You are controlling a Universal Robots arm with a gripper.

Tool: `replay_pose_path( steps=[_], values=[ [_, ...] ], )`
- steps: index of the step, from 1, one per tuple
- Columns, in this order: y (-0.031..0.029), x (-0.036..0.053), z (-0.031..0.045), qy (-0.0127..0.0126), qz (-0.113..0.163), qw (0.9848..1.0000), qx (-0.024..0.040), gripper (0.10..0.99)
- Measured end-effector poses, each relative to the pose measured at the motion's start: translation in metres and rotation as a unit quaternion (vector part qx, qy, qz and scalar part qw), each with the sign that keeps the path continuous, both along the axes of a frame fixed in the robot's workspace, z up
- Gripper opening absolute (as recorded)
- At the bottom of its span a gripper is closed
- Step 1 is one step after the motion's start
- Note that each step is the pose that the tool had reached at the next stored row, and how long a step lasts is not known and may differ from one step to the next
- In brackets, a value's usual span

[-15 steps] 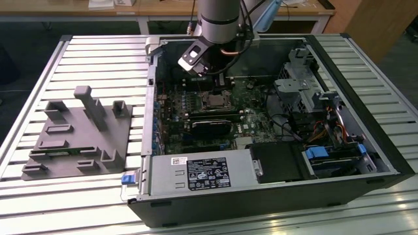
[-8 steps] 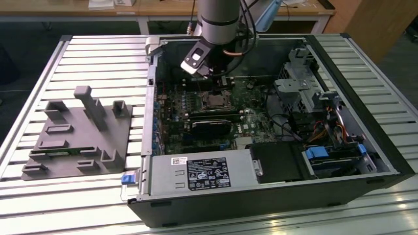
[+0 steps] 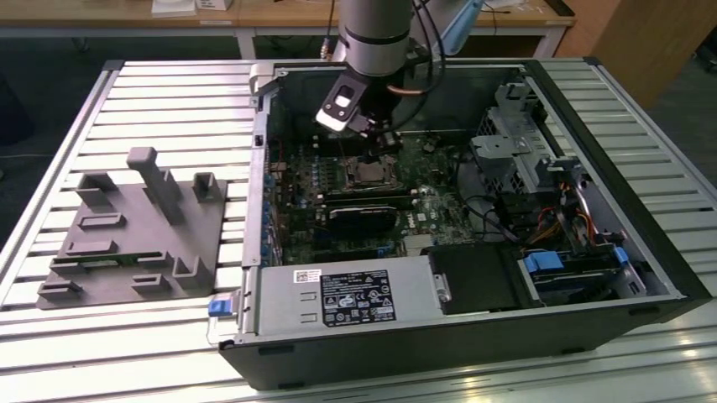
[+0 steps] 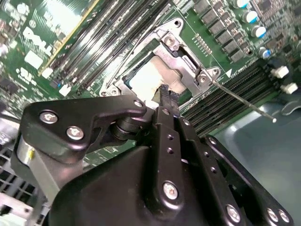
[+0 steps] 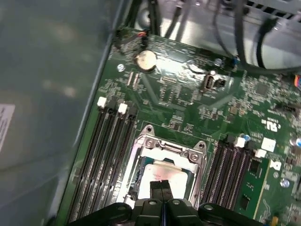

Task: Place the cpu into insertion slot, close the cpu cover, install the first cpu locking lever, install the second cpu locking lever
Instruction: 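Close the cpu cover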

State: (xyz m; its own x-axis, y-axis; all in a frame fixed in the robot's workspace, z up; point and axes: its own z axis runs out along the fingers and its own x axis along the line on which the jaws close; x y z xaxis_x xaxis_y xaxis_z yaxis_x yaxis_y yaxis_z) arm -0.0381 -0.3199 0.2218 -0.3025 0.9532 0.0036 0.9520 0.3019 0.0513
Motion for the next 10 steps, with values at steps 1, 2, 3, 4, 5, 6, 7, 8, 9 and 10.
replay_pose_path(
  steps=[1,2,3,4,5,6,7,8,9,10],
  values=[
    [0.0000,0.0000,0.0000,0.0000,0.008,1.0000,-0.0002,0.106],
    [0.0000,0.0000,0.0000,0.0000,0.017,0.9999,-0.0004,0.106],
    [0.0000,0.0000,0.0000,0.0000,0.025,0.9997,-0.0006,0.106],
    [0.0000,0.0000,-0.0001,0.0000,0.033,0.9995,-0.0008,0.106],
    [0.0000,-0.0001,0.0000,0.0000,0.041,0.9992,-0.0010,0.106],
    [0.0000,-0.0001,-0.0001,0.0000,0.049,0.9988,-0.0012,0.106],
    [0.0000,-0.0001,-0.0001,0.0000,0.057,0.9984,-0.0014,0.106],
    [0.0000,-0.0001,-0.0001,0.0000,0.064,0.9979,-0.0016,0.106],
    [0.0000,-0.0001,-0.0001,0.0000,0.073,0.9973,-0.0018,0.106],
    [0.0000,-0.0002,-0.0001,0.0000,0.080,0.9968,-0.0020,0.106]
  ],
)
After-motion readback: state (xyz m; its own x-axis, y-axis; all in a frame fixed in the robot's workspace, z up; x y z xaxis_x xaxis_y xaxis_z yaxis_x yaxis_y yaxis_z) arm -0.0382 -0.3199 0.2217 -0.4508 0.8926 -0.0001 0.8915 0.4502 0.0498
